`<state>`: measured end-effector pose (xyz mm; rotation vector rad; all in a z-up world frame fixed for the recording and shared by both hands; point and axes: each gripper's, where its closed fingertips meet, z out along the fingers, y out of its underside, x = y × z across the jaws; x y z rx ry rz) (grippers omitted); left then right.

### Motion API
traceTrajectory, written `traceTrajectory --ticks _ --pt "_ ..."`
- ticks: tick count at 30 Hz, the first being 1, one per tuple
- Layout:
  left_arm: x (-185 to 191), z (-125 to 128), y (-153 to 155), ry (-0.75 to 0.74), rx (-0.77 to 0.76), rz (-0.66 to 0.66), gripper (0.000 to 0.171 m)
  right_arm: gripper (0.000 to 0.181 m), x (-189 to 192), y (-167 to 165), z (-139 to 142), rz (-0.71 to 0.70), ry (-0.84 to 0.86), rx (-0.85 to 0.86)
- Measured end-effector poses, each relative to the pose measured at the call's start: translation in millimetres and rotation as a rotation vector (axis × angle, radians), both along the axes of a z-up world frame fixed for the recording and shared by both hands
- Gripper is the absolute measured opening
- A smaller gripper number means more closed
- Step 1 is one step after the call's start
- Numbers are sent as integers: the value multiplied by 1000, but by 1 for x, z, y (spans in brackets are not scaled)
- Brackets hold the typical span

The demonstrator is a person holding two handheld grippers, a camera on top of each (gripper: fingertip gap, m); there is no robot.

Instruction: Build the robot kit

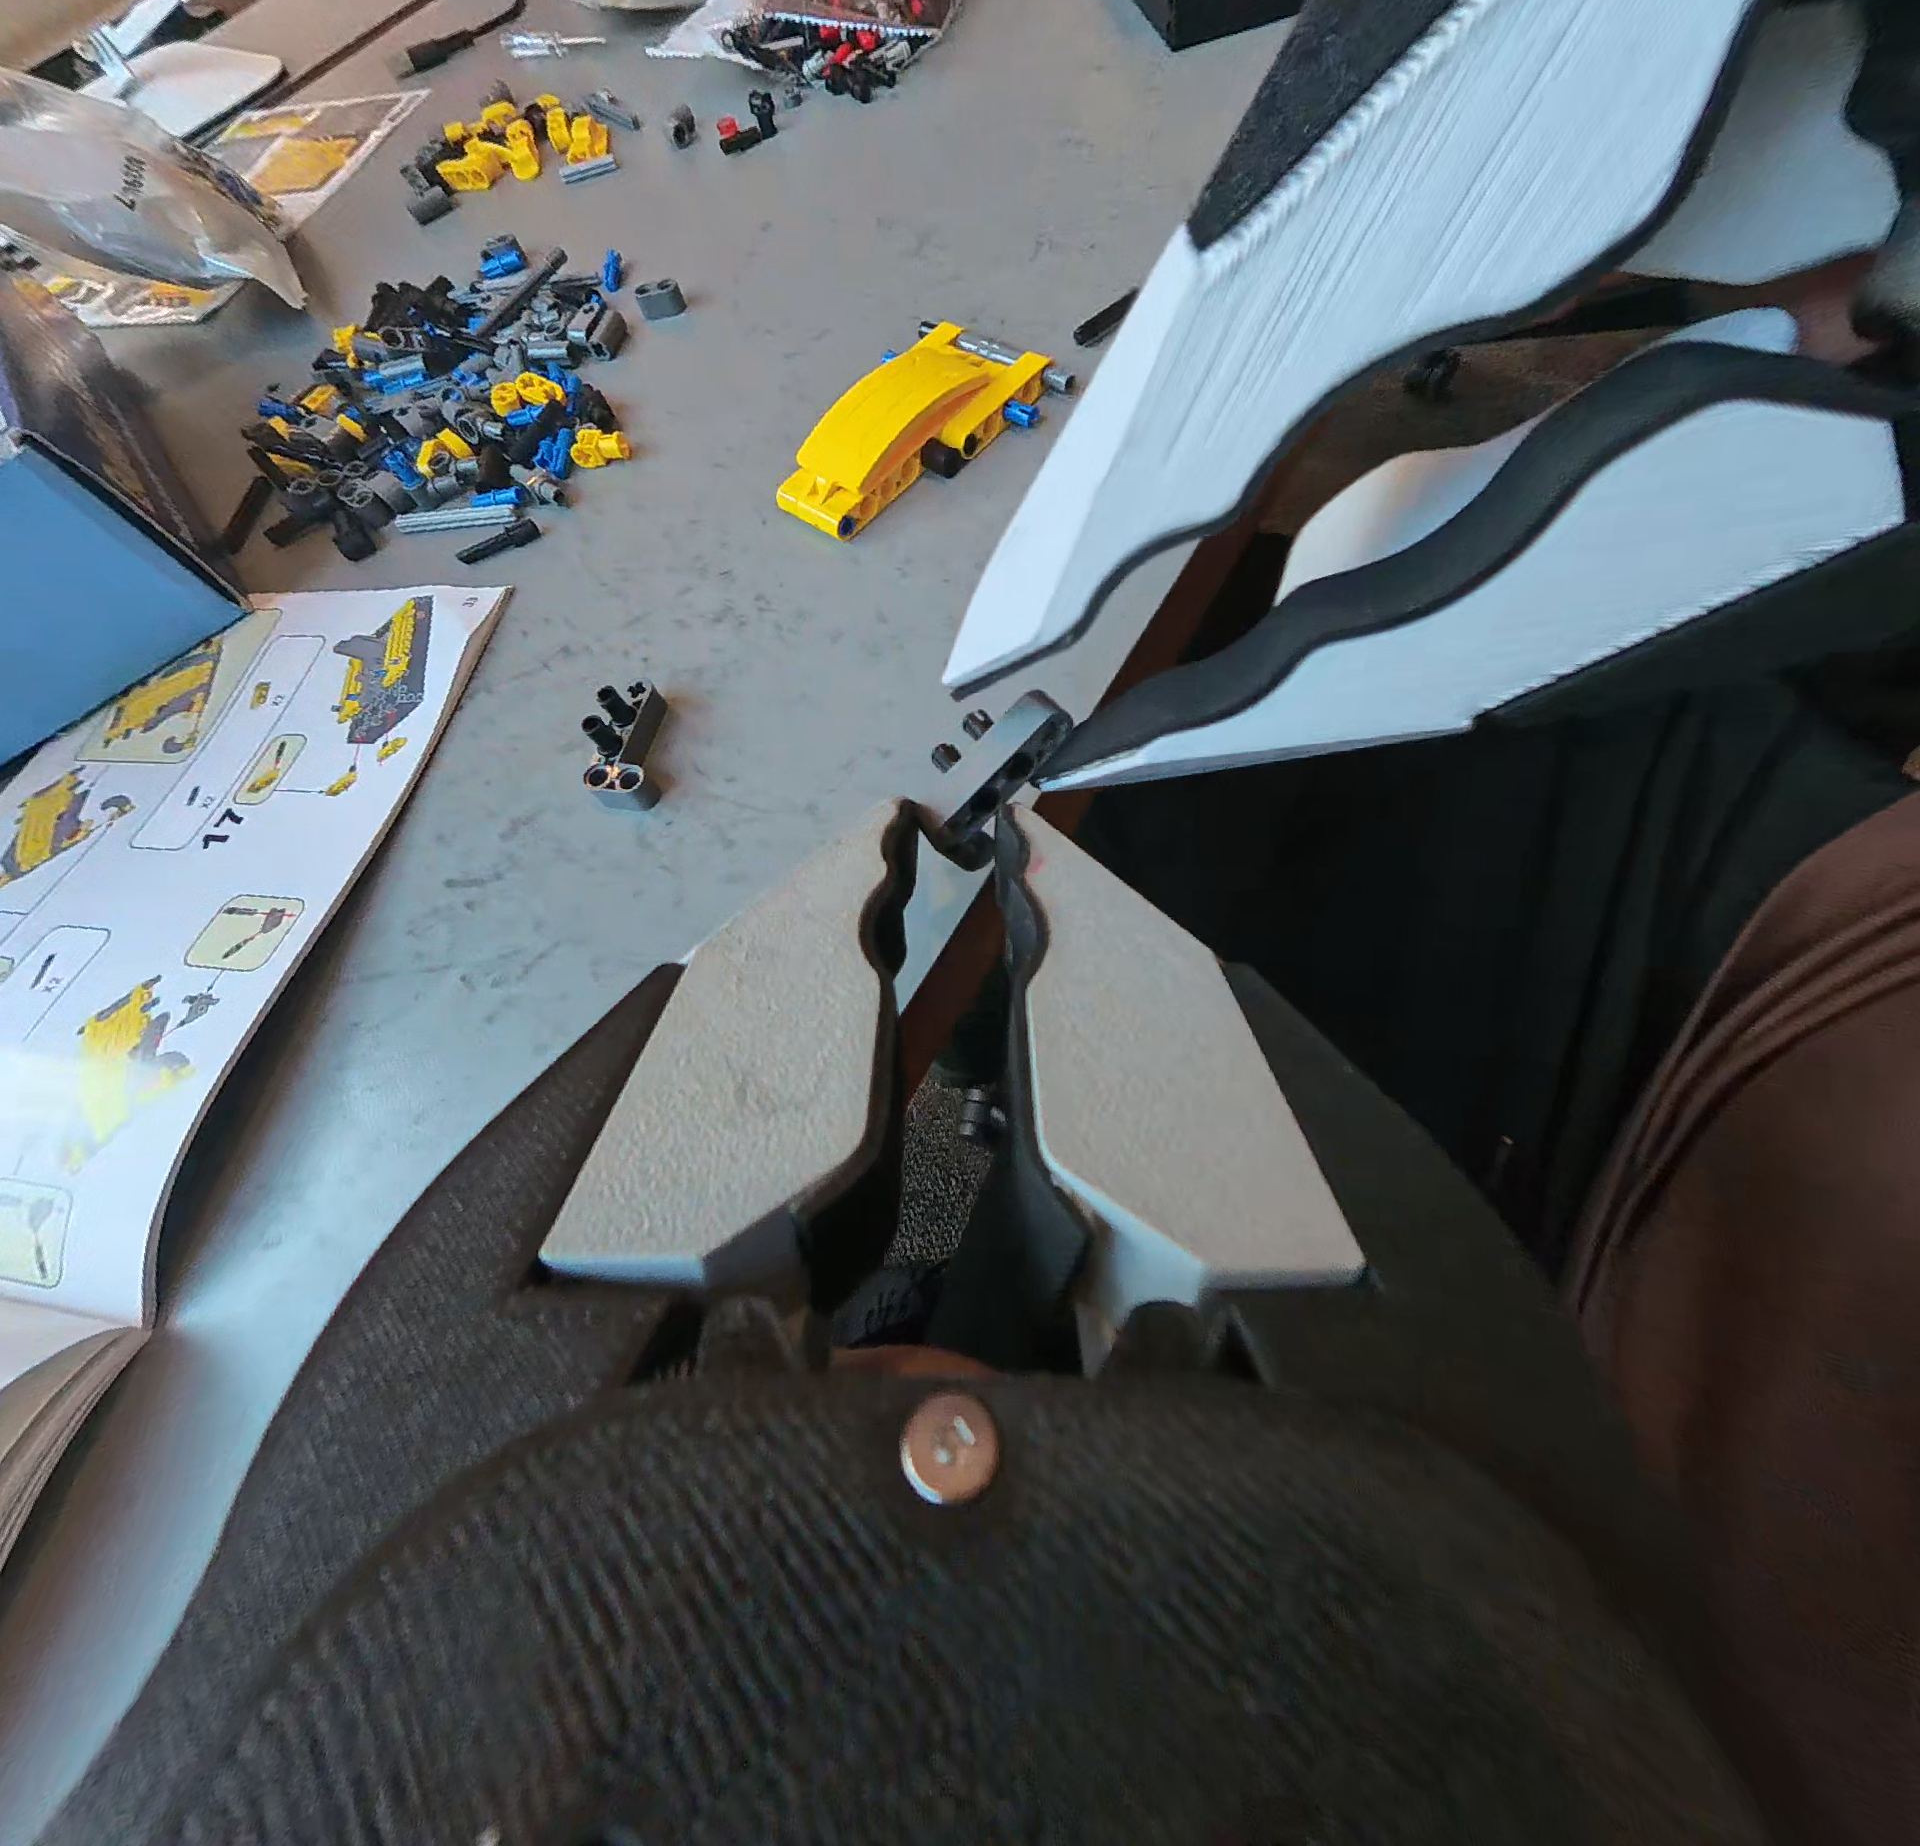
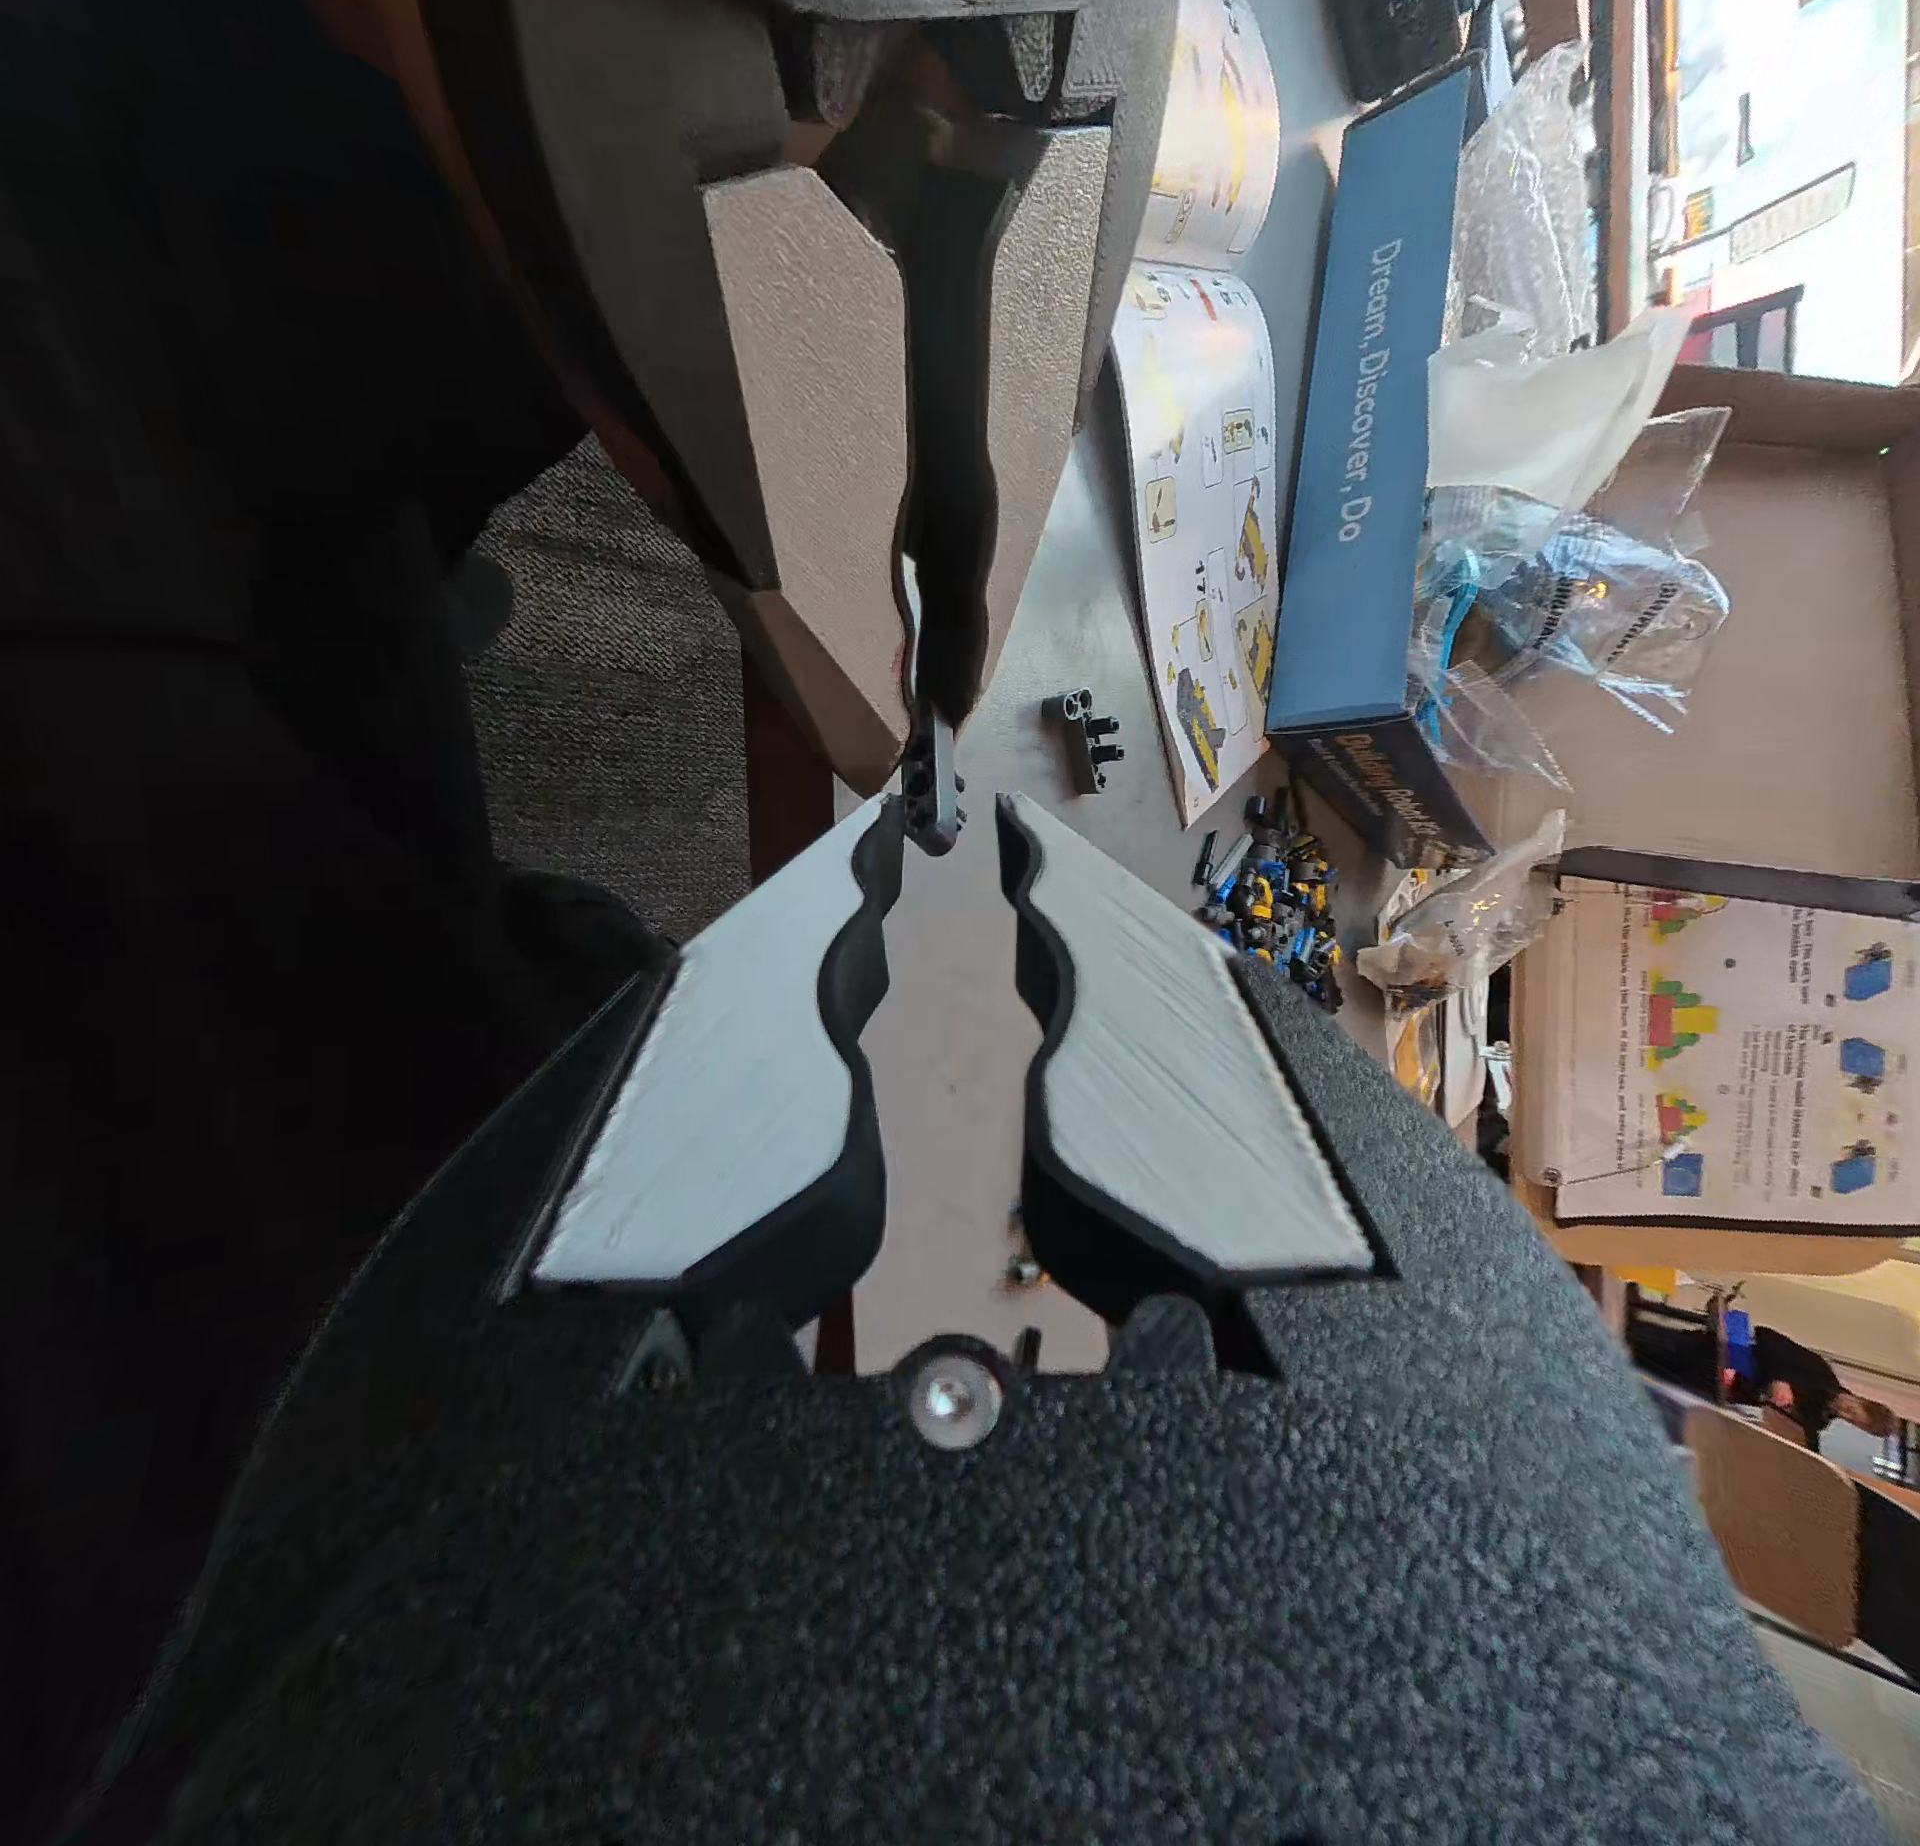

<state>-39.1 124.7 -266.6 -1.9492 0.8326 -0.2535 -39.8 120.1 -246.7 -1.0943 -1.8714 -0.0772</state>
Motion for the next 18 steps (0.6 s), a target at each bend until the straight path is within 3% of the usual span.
traceTrajectory --ticks 7,12,18 --pt "1 -2 0 10 -9 3 11 9 1 -1 -6 50 -30 92" --pt "4 9 0 -16 75 -29 17 7 4 2 -1 24 71 -121" --pt "5 22 -2 116 266 -89 15 7 5 -2 6 28 173 -403"
